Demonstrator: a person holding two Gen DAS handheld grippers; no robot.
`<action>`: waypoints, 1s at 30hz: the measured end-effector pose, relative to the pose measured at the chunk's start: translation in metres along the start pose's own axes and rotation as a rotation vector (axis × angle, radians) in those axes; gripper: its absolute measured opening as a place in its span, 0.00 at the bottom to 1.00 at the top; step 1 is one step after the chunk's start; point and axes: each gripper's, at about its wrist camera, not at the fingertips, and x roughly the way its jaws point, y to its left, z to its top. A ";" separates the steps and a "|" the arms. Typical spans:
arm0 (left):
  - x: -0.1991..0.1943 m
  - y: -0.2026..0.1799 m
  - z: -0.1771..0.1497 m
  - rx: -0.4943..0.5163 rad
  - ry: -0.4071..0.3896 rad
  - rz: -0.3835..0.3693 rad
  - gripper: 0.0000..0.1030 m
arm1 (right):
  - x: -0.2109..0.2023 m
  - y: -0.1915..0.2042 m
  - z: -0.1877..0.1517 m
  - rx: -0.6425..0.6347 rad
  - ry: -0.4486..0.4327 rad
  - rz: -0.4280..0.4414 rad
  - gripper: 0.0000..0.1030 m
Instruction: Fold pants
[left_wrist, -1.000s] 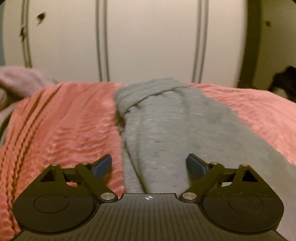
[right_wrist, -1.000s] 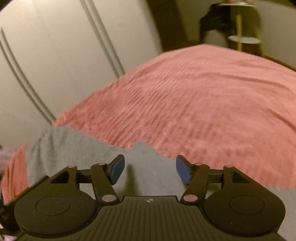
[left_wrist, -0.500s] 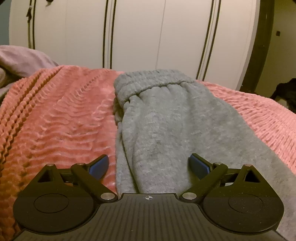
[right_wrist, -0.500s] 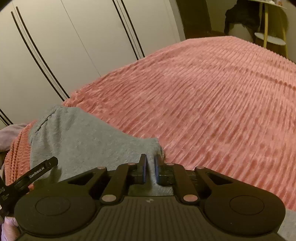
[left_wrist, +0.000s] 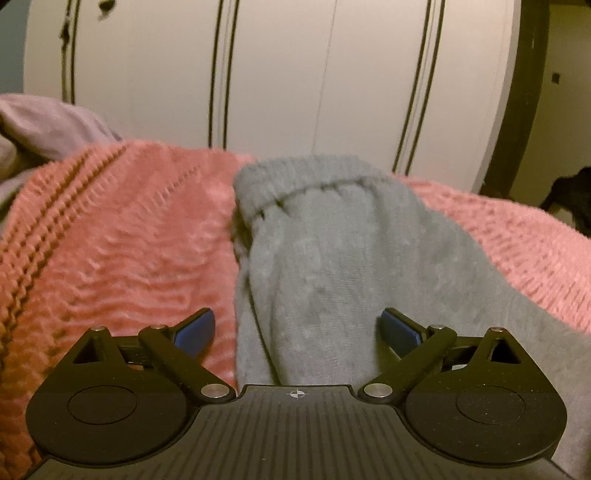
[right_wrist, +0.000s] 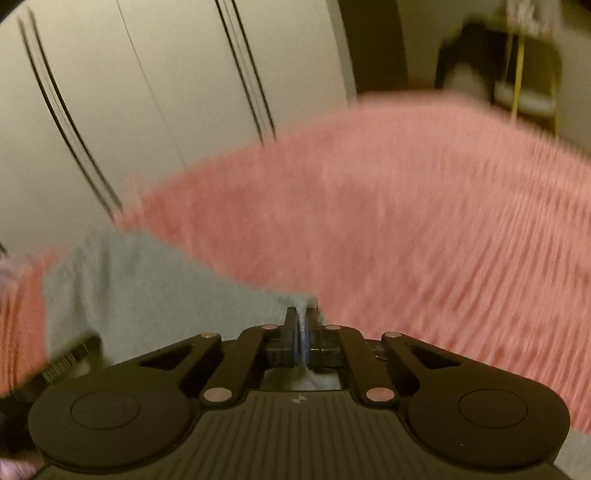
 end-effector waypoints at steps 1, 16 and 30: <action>-0.001 0.000 0.000 0.002 -0.008 0.003 0.97 | -0.009 0.002 -0.001 -0.003 -0.074 -0.013 0.03; -0.012 -0.010 -0.002 0.072 -0.100 0.017 0.97 | -0.045 -0.007 -0.068 0.226 -0.131 -0.153 0.05; -0.056 -0.031 -0.017 0.293 -0.278 -0.206 0.97 | -0.141 -0.065 -0.132 0.552 -0.110 -0.250 0.23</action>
